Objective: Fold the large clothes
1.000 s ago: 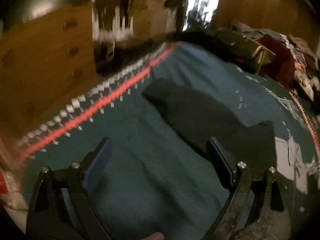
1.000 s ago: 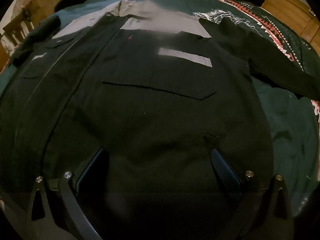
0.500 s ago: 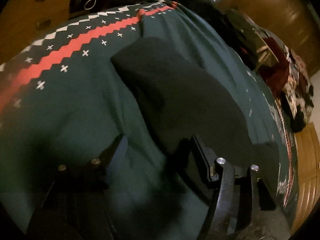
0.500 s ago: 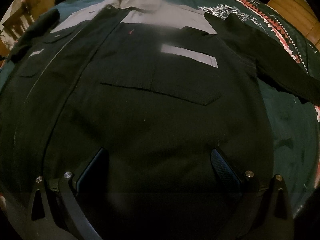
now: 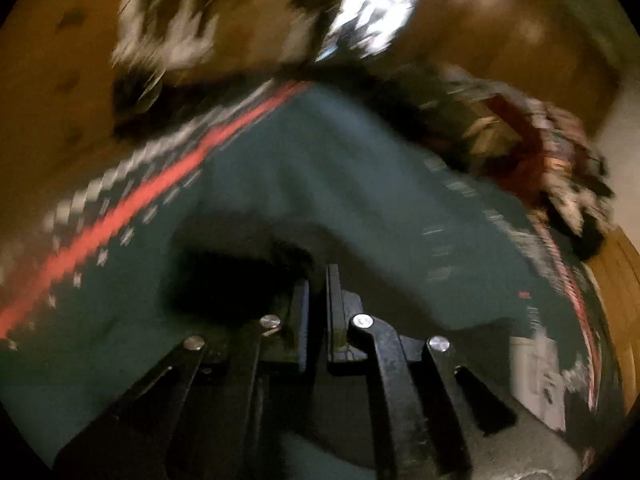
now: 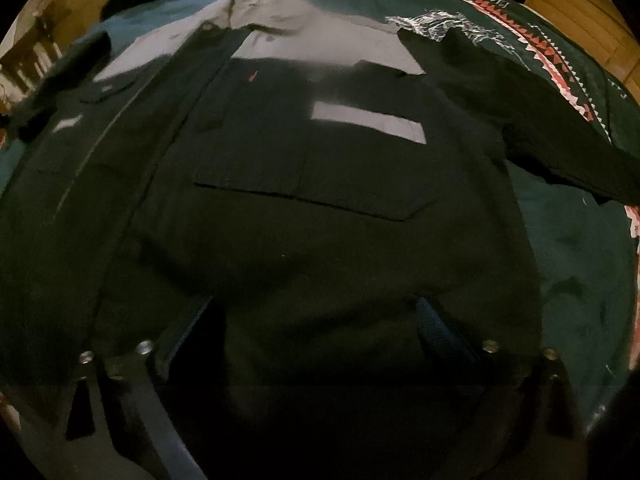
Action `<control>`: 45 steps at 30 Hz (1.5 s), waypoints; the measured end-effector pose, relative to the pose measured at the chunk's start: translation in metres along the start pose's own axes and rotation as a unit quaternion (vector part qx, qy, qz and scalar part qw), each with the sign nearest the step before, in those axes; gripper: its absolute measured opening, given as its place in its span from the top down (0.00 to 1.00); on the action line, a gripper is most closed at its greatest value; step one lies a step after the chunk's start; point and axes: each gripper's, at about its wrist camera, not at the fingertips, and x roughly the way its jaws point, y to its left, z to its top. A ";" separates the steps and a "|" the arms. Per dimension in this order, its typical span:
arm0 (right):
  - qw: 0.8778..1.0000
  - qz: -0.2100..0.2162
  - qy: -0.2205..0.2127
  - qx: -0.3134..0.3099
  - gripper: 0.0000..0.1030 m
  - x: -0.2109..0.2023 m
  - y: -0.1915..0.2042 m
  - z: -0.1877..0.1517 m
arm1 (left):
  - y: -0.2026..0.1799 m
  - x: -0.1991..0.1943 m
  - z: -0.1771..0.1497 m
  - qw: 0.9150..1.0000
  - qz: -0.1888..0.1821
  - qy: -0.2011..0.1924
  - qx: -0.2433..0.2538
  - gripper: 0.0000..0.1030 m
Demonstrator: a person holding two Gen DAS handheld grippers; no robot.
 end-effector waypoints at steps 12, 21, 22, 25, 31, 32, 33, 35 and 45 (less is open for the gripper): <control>0.994 0.085 -0.025 0.064 0.14 -0.015 -0.049 -0.014 | -0.359 -0.055 -0.132 0.929 -0.322 0.047 0.176 0.74; 0.987 0.131 -0.032 0.088 0.14 -0.024 -0.085 -0.011 | -0.359 -0.061 -0.223 0.910 -0.311 0.175 0.210 0.52; 0.985 0.140 -0.036 0.092 0.14 -0.024 -0.088 -0.006 | -0.345 -0.061 -0.218 0.918 -0.297 0.166 0.205 0.45; 0.979 0.167 -0.064 0.101 0.14 -0.026 -0.092 0.023 | -0.290 -0.030 -0.193 0.946 -0.222 0.158 0.174 0.39; 0.966 0.202 -0.107 0.121 0.23 -0.015 -0.088 0.094 | -0.224 0.022 -0.181 0.969 -0.118 0.177 0.123 0.41; 0.963 0.218 -0.102 0.120 0.25 -0.006 -0.084 0.111 | -0.214 0.027 -0.182 0.972 -0.108 0.179 0.107 0.41; 0.963 0.224 -0.098 0.115 0.31 0.001 -0.079 0.123 | -0.208 0.031 -0.184 0.974 -0.099 0.181 0.097 0.41; 0.967 0.211 -0.095 0.105 0.32 0.021 -0.074 0.157 | -0.202 0.036 -0.189 0.974 -0.089 0.184 0.093 0.41; 0.987 0.125 -0.070 0.078 0.34 0.093 -0.069 0.216 | -0.200 0.038 -0.199 0.973 -0.071 0.180 0.123 0.42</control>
